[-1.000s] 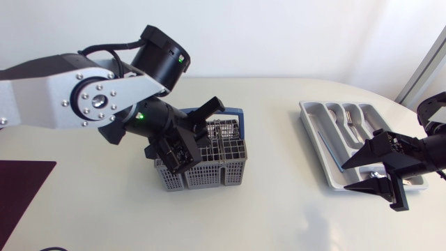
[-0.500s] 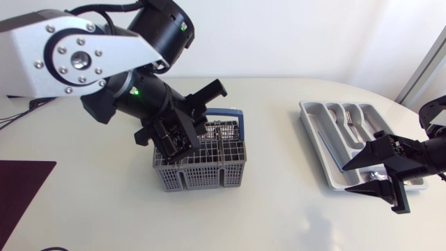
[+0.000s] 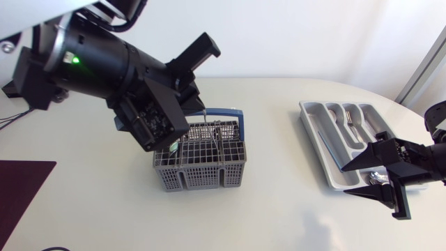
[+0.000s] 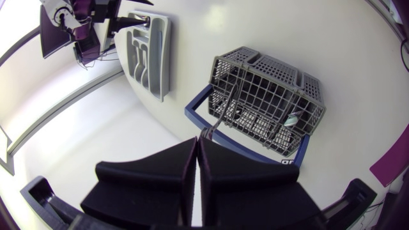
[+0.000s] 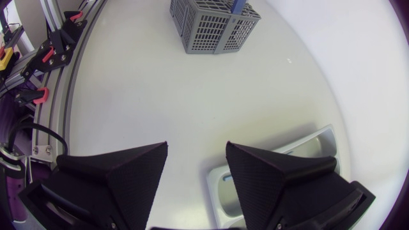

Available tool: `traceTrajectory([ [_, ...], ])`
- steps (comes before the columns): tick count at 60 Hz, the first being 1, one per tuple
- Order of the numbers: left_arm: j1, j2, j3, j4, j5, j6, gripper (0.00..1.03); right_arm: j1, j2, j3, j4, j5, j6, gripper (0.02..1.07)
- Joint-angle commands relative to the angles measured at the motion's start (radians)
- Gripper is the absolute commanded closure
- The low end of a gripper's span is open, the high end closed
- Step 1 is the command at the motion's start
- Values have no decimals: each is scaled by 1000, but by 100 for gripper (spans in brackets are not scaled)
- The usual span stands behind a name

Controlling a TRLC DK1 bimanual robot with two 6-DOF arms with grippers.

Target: Transfer all utensils from the basket to the drawer tray.

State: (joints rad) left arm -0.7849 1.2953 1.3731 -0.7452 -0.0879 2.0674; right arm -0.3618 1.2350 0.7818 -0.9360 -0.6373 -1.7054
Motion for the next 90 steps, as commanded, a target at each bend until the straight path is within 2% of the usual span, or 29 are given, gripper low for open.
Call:
traceTrajectory([
  [1, -33, -44, 53, -20, -7, -72, 100, -6, -40, -24, 3, -35, 15, 40],
  [7, -66, -44, 93, -43, -7, -217, 100, -5, -97, -30, 17, -85, 75, 40],
  [12, -89, -10, 139, -52, -12, -409, 100, 6, -141, -44, 62, -117, 158, 40],
  [13, -103, 35, 187, -94, -13, -540, 100, 20, -163, -58, 97, -130, 210, 40],
  [19, -117, 124, 277, -161, -23, -737, 100, 53, -200, -79, 178, -137, 320, 40],
  [20, -128, 162, 314, -200, -23, -825, 100, 69, -216, -88, 207, -140, 360, 40],
  [23, -137, 206, 350, -226, -23, -941, 100, 96, -244, -110, 256, -140, 425, 40],
  [28, -142, 265, 373, -220, -23, -1101, 100, 164, -307, -164, 376, -127, 560, 40],
  [34, -137, 318, 368, -200, -19, -1238, 100, 297, -373, -217, 516, -18, 733, 40],
  [43, -112, 378, 371, -168, 13, -1419, 100, 492, -451, -279, 646, 157, 886, 40],
  [49, -76, 427, 399, -160, 68, -1566, 100, 604, -463, -296, 720, 269, 957, 40],
  [53, -45, 460, 417, -158, 140, -1676, 100, 669, -460, -299, 761, 335, 997, 40],
  [62, -13, 496, 435, -154, 168, -1794, 100, 801, -434, -285, 809, 447, 1057, 40],
  [65, -5, 513, 439, -158, 200, -1822, 100, 845, -408, -279, 829, 495, 1064, 41],
  [75, -5, 539, 439, -168, 232, -1883, 100, 928, -301, -257, 918, 593, 1067, 57],
  [80, -5, 552, 445, -181, 241, -1906, 100, 951, -252, -246, 959, 636, 1060, 59],
  [85, 4, 561, 452, -192, 267, -1928, 100, 969, -207, -234, 1000, 680, 1046, 66],
  [90, 7, 573, 465, -209, 280, -1942, 100, 997, -163, -225, 1039, 738, 1023, 66],
])
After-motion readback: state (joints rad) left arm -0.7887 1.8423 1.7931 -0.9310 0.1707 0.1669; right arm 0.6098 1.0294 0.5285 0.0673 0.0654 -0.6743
